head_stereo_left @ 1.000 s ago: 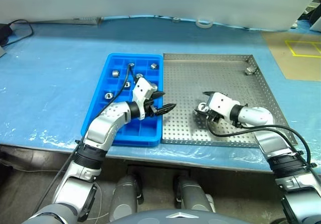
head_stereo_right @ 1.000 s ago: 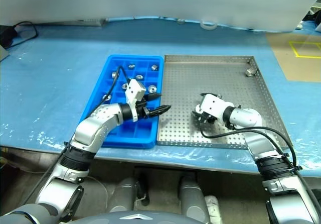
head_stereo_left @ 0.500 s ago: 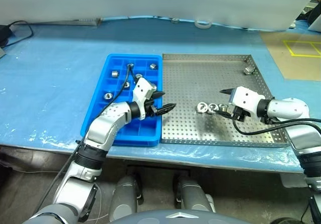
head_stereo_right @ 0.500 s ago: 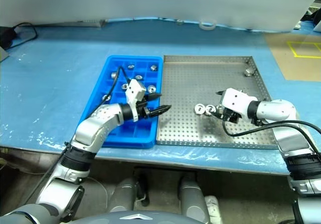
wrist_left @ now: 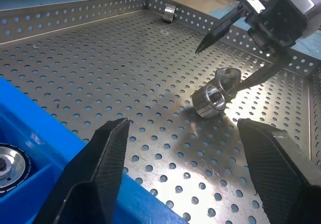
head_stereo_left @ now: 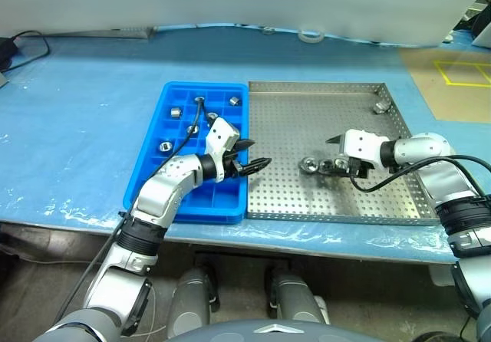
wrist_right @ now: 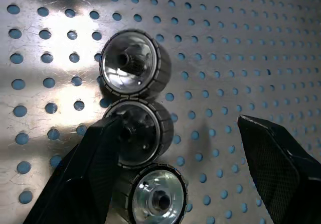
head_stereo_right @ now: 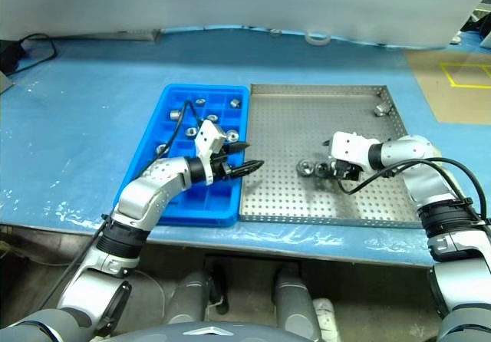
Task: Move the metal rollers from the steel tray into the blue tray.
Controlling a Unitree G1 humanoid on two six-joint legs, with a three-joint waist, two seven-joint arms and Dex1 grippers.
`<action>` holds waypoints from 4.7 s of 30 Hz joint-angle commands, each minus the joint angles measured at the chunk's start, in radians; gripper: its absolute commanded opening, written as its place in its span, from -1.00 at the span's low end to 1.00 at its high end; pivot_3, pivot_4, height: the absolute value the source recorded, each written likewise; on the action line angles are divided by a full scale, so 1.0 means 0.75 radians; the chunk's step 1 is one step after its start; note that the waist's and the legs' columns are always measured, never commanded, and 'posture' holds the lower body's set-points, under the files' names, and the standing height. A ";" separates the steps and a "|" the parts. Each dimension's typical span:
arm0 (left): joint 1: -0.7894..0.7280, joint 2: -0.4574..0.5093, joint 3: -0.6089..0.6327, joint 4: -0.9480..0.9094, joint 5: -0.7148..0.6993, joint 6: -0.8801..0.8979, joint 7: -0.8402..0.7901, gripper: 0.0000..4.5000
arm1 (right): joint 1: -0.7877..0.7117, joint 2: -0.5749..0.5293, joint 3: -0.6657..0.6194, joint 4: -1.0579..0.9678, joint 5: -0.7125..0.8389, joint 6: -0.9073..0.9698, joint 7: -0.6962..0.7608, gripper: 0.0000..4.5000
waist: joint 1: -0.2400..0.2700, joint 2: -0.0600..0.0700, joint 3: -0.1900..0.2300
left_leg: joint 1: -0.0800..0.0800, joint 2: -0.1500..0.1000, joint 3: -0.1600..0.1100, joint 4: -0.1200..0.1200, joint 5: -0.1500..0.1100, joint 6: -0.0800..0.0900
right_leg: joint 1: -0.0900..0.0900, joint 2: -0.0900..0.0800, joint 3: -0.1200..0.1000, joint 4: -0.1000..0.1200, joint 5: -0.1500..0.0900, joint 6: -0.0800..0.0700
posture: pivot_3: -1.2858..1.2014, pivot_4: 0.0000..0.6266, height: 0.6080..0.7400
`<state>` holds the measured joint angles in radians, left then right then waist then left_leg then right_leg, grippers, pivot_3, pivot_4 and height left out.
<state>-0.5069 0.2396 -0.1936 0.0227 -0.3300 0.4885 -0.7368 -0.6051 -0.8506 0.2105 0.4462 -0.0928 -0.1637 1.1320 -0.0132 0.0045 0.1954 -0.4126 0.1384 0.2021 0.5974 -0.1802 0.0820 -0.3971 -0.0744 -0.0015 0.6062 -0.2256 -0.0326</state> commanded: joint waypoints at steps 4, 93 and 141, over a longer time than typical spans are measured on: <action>0.002 -0.004 0.010 -0.046 -0.002 -0.005 0.006 0.62 | -0.073 0.030 0.016 0.157 -0.026 -0.022 0.046 0.70 | -0.001 0.000 0.000 | 0.002 0.000 0.000 0.001 0.000 0.000 | 0.002 0.000 0.000 0.001 0.000 0.000 | -0.14 -0.52 1.00; -0.369 -0.339 0.307 0.430 -0.354 0.344 -0.053 -0.12 | 0.151 0.046 -0.238 -0.909 0.280 0.568 -0.147 -0.67 | 0.000 0.000 0.001 | -0.008 0.000 0.002 -0.001 0.001 0.001 | -0.009 -0.001 -0.001 -0.001 0.000 0.000 | -0.18 -0.52 1.00; -0.066 0.057 0.408 -0.110 -0.358 0.125 0.021 -0.43 | 0.259 0.060 -0.227 -0.731 0.226 0.461 -0.219 -0.67 | 0.004 0.001 0.002 | -0.010 0.001 0.001 -0.001 0.002 0.001 | -0.010 -0.003 -0.006 0.002 0.000 0.000 | -0.15 -0.52 1.00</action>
<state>-0.5557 0.2711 0.0455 0.0013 -0.5362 0.5367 -0.7567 -0.4113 -0.7960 0.0710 -0.0668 0.0646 0.2001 0.9768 -0.0104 0.0052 0.1966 -0.4202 0.1392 0.2030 0.5968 -0.1786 0.0816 -0.4043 -0.0768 -0.0064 0.6078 -0.2257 -0.0328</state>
